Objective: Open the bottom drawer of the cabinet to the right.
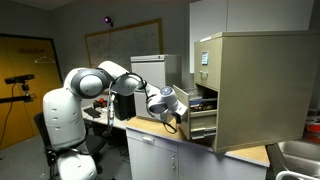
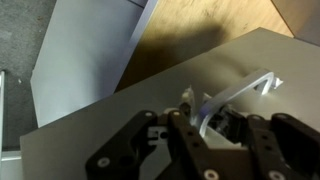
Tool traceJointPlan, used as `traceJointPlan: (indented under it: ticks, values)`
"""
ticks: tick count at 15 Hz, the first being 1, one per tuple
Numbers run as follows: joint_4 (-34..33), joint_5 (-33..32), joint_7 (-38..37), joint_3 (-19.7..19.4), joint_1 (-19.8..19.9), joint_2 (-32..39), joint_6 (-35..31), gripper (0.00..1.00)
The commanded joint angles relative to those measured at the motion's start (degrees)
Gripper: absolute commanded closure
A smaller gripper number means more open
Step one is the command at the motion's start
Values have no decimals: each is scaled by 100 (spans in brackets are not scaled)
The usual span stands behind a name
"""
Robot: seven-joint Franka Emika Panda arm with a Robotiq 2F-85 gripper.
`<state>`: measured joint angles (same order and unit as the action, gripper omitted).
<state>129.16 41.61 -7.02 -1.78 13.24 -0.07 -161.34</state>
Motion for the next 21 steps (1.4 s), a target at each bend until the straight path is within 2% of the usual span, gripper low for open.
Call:
traceJointPlan:
  ticks: [1, 8, 10, 11, 12, 15, 16, 18, 19, 21]
  values:
    - [1085, 827, 832, 263, -307, -929, 309, 95]
    - [2539, 2203, 1124, 368, -1061, -2176, 153, 95]
    - [2702, 2420, 1027, 356, -1243, -2351, 205, 95]
    - [2640, 2362, 886, 348, -1260, -2343, 289, 56]
    - [2644, 2317, 784, 322, -1280, -2378, 358, 56]
    - [2440, 1650, 243, 232, -1123, -2244, 663, 35]
    - [2372, 1342, -14, 248, -1011, -2194, 760, 26]
    - [2160, 259, -1016, 676, -363, -2115, 1079, 10]
    - [1994, -208, -1482, 1065, 134, -2093, 1294, 3]
    - [1670, -1203, -2356, 1713, 1021, -2281, 1896, 0]
